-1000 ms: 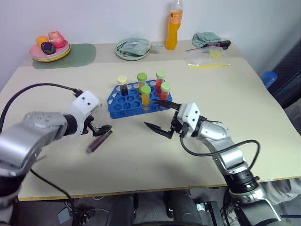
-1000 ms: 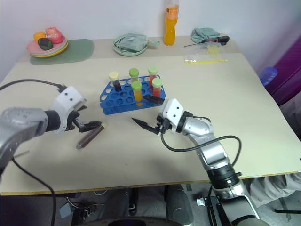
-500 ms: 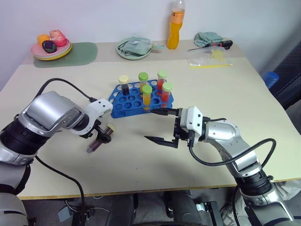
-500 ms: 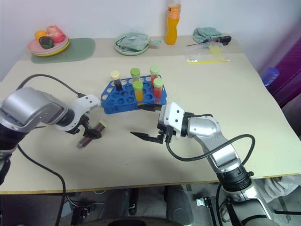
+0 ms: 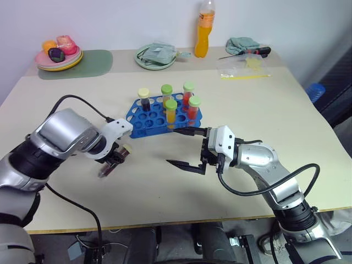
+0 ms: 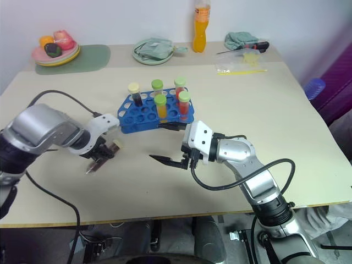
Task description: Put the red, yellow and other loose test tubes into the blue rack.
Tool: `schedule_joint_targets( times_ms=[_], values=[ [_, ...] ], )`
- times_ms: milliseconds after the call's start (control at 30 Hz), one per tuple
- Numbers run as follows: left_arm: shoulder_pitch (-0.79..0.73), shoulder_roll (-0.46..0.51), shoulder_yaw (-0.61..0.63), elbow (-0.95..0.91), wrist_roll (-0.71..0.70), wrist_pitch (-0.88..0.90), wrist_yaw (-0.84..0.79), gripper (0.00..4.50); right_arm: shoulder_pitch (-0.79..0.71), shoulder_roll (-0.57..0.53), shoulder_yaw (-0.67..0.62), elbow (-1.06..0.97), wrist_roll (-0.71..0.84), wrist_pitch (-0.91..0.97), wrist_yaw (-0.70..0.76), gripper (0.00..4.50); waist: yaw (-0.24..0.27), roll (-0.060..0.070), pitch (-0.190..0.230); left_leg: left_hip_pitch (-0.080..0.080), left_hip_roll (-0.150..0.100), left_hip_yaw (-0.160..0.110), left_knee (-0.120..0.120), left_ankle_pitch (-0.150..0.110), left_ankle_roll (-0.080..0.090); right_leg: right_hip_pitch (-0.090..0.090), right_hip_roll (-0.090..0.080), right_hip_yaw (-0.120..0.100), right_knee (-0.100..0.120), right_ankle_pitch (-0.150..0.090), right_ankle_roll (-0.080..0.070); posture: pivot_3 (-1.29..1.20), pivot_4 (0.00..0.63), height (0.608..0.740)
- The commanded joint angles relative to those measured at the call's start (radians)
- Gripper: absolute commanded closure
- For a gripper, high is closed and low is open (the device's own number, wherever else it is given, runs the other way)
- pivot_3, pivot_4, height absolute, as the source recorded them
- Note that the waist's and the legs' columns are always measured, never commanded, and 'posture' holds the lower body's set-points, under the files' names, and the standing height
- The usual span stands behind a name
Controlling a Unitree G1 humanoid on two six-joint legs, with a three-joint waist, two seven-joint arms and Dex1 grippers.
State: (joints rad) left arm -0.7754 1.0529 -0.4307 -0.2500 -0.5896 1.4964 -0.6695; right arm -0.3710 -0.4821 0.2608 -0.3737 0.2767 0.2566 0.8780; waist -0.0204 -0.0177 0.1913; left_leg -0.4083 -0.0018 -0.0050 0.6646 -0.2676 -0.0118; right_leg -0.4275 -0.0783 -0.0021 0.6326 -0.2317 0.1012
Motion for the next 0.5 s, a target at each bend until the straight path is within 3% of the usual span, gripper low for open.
schedule_joint_targets(
  times_ms=[33, 100, 233, 300, 400, 500],
  values=[
    [0.243, -0.010, 0.400, -0.143, 0.051, -0.450, -0.013, 3.73, 0.027, 0.006, -0.034, -0.055, 0.005, 0.014, -0.046, 0.25, 0.005, 0.001, 0.000, 0.000, 0.001, 0.000, -0.001, 0.000, 0.000, 0.000, 0.000, 0.000, 0.000, 0.000, 0.000, 0.00, 0.150, 0.740],
    [0.374, -0.107, 0.571, -0.222, 0.120, -0.676, 0.074, 3.73, 0.065, 0.022, -0.056, -0.059, 0.009, 0.033, -0.095, 0.25, 0.014, 0.001, 0.000, -0.001, 0.003, 0.000, -0.001, 0.001, -0.001, -0.001, -0.002, 0.000, -0.001, 0.000, -0.001, 0.00, 0.150, 0.740],
    [0.405, -0.372, 0.672, -0.278, 0.062, -0.761, 0.213, 3.73, 0.132, 0.059, -0.070, -0.044, -0.015, 0.033, -0.181, 0.25, 0.041, -0.003, -0.001, -0.001, 0.000, -0.001, 0.002, 0.002, -0.003, 0.003, -0.005, -0.001, -0.003, -0.002, -0.005, 0.00, 0.150, 0.740],
    [0.394, -0.533, 0.632, -0.267, 0.169, -0.857, 0.384, 3.73, 0.155, 0.075, -0.072, -0.031, -0.026, 0.032, -0.214, 0.25, 0.047, -0.002, -0.002, 0.000, -0.002, -0.001, 0.004, 0.002, -0.002, 0.007, -0.006, 0.000, -0.003, -0.002, -0.005, 0.00, 0.150, 0.740],
    [0.416, -0.665, 0.473, -0.197, 0.404, -1.098, 0.508, 3.73, 0.164, 0.104, -0.080, -0.014, -0.033, 0.033, -0.258, 0.25, 0.049, -0.005, -0.002, 0.003, -0.005, 0.000, 0.004, 0.002, -0.001, 0.010, -0.007, 0.000, -0.004, 0.001, 0.000, 0.00, 0.150, 0.740],
    [0.435, -0.789, 0.358, -0.093, 0.508, -1.224, 0.574, 3.73, 0.157, 0.114, -0.083, 0.003, -0.047, 0.026, -0.277, 0.25, 0.051, -0.004, -0.002, 0.003, -0.006, 0.000, 0.003, 0.002, -0.001, 0.009, -0.005, 0.000, -0.003, 0.001, 0.000, 0.00, 0.150, 0.740]
  ],
)
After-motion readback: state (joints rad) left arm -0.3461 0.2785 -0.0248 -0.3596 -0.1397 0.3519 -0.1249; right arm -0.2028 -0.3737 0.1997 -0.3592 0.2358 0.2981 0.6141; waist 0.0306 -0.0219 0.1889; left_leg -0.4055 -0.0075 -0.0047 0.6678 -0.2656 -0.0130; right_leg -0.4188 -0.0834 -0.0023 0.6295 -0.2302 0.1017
